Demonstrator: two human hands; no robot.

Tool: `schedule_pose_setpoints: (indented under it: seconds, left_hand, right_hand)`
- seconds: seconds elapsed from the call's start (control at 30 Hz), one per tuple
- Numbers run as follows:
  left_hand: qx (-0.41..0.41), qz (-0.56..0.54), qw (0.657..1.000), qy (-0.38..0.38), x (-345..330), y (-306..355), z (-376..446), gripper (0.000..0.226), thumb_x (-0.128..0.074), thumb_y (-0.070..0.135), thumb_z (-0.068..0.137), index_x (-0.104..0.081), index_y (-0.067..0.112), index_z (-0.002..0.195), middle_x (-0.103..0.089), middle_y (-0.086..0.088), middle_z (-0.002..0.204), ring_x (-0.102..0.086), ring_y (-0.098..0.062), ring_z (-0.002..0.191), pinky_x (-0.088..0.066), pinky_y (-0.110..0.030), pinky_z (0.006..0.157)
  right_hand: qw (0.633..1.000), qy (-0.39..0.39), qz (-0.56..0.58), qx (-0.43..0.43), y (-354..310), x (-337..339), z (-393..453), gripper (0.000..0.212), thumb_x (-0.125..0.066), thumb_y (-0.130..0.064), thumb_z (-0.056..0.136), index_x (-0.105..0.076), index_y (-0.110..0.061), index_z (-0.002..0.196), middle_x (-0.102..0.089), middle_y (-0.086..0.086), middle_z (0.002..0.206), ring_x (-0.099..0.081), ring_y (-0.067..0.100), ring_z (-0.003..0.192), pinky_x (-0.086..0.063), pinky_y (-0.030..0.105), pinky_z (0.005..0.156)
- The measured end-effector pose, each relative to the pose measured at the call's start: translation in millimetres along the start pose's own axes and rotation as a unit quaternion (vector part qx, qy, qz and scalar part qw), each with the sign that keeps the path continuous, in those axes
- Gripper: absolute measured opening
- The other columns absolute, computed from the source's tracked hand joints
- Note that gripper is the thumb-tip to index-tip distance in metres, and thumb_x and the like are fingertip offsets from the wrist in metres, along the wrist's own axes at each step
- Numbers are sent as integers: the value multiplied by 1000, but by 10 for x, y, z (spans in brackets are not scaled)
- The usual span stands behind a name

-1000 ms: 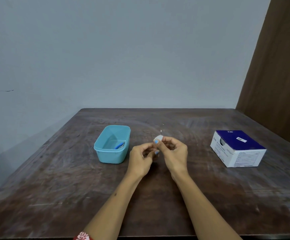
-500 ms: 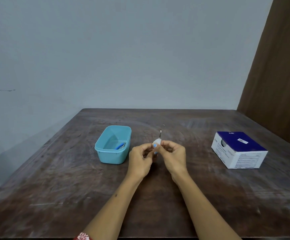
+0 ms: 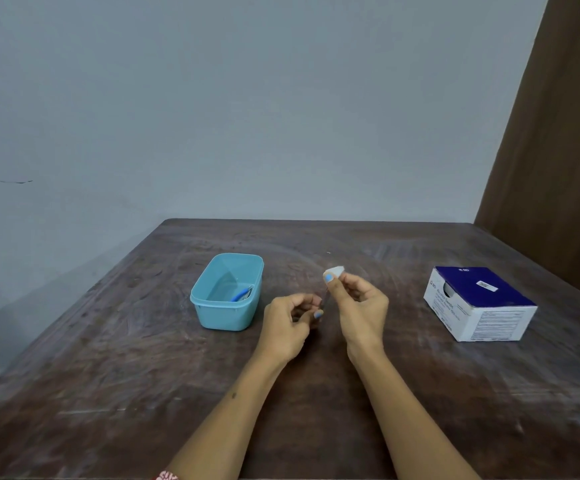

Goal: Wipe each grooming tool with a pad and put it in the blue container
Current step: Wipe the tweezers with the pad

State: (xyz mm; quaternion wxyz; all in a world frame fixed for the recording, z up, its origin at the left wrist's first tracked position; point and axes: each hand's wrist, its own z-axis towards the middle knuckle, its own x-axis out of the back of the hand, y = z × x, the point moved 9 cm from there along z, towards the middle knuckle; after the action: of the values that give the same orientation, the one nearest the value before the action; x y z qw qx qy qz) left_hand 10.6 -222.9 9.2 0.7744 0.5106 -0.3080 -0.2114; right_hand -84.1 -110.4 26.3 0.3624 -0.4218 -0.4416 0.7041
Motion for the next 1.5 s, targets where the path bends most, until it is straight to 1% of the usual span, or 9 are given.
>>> schedule_pose_setpoints:
  seconds: [0.07,0.27,0.43,0.6,0.87,1.03,1.17,1.3,1.5]
  left_hand:
    - [-3,0,1000,-4,-14,21,-11,20,-64,1,83,-69,20,87,-68,3,77,-67,-15,82,-58,-35,80]
    - [-7,-27,999,24,61,-21,12,23,-62,-1,83,-72,15,96,-72,-3,78,-67,-13,73,-58,-43,77]
    - [3,-33,999,13,21,-20,-4,19,-63,1,84,-70,12,97,-69,-1,78,-67,-16,78,-58,-40,80]
    - [-11,-46,999,25,81,52,-20,25,-56,-6,86,-70,10,100,-70,1,79,-68,-6,74,-57,-24,73]
    - [-9,-19,999,29,60,48,-21,22,-63,-2,82,-71,11,99,-72,-2,87,-69,-12,85,-57,-33,81]
    - [-127,64,981,130,220,362,-148,20,-64,7,83,-71,14,101,-71,9,91,-65,4,86,-51,-11,77]
    - [-180,27,964,192,344,526,-246,11,-65,8,83,-71,11,92,-69,7,84,-65,3,80,-48,-6,69]
    - [-180,22,966,183,332,532,-245,12,-68,6,81,-72,11,91,-71,4,84,-65,1,83,-48,-7,71]
    - [-145,9,972,184,351,446,-197,12,-66,8,82,-72,11,92,-71,3,85,-64,0,86,-49,-7,71]
  right_hand:
    - [1000,7,18,1,-10,20,18,7,-76,-12,76,-72,-11,82,-69,-4,71,-61,-3,63,-47,11,60]
    - [995,-80,-38,-49,156,-145,-44,14,-77,-11,73,-73,-6,86,-73,8,78,-69,14,73,-53,16,63]
    - [999,-40,-13,-14,47,-57,-13,18,-79,-11,72,-73,-5,88,-73,7,77,-68,10,69,-53,18,62]
    - [992,-101,-40,-59,172,-192,-65,14,-78,-8,73,-73,-6,86,-73,11,75,-69,14,69,-53,23,63]
    - [998,-57,-13,-23,38,-110,-41,16,-79,-10,71,-74,-9,87,-73,6,78,-68,9,69,-53,18,62]
    - [991,3,-116,71,-95,-3,-15,15,-81,-15,71,-73,-14,84,-69,0,79,-65,10,70,-52,21,66]
    - [938,-21,-265,223,-272,-150,-133,18,-80,-9,69,-74,-13,86,-64,-6,79,-62,12,75,-51,23,70]
    - [910,-32,-313,270,-314,-183,-179,22,-79,-4,68,-74,-12,88,-65,-1,81,-59,14,78,-46,17,70]
    - [896,-58,-344,276,-280,-247,-199,23,-80,-8,69,-75,-14,91,-66,0,81,-58,14,79,-48,23,71]
